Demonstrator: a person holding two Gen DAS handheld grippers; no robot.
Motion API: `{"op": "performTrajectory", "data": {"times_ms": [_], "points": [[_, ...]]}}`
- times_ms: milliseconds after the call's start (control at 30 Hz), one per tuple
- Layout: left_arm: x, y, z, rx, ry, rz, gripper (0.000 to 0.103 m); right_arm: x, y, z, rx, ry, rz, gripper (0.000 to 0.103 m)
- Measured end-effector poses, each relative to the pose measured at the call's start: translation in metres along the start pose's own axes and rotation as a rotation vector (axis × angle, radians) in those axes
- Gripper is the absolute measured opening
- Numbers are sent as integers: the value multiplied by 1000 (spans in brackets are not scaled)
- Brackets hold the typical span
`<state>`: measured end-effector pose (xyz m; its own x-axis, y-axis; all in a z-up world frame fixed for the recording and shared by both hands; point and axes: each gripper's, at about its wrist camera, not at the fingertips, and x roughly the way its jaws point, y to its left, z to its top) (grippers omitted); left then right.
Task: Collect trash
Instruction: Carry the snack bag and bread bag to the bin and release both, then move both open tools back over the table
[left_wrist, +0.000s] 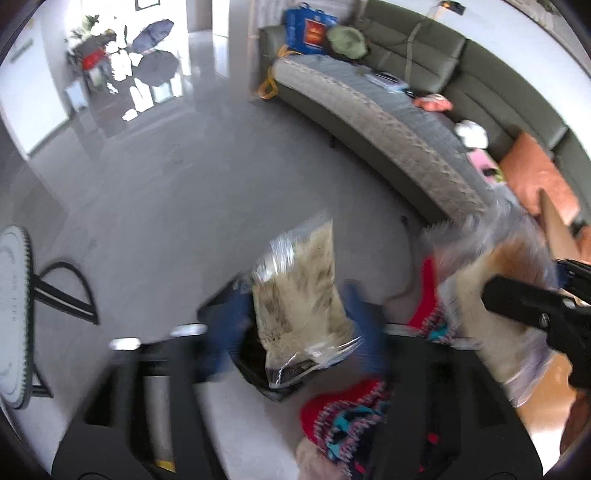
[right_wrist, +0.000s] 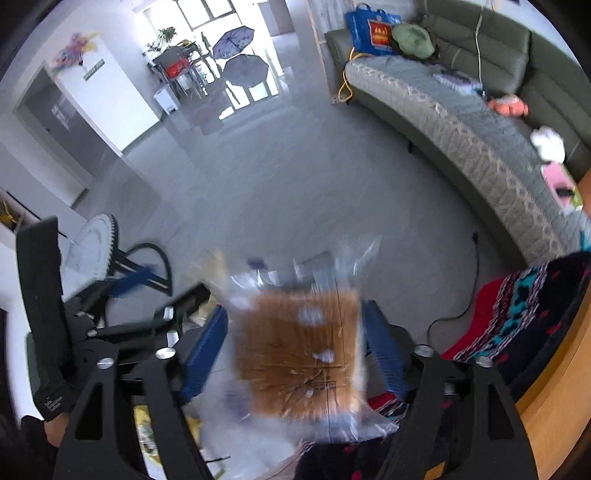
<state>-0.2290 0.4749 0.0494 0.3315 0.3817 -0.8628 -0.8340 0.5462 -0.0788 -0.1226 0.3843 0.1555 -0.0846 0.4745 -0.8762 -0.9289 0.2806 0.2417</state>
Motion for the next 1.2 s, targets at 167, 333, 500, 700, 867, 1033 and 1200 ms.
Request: {"op": "performTrajectory", "data": {"times_ms": [167,333,500,700,867,1033,1200], "points": [[-3,6,12,-9,-38,56,97,-1,2,7,-11,-23,7,81],[-6,4,11,-14,-42,55,97,0,-5,6,1,-11,19,81],[-2,1,8,-13,-27,48,97,3,-11,2,24,5,27,81],[-5,-1,8,-16,-26,45,97,-2,-16,-1,32,-2,31,81],[-11,-8,11,-2,-38,37,97,-11,-25,-7,47,-17,26,81],[-18,-25,11,22,-51,4,97,-28,-39,-15,78,-40,10,81],[-27,-52,10,69,-65,-26,97,-50,-59,-27,119,-68,-15,81]]}}
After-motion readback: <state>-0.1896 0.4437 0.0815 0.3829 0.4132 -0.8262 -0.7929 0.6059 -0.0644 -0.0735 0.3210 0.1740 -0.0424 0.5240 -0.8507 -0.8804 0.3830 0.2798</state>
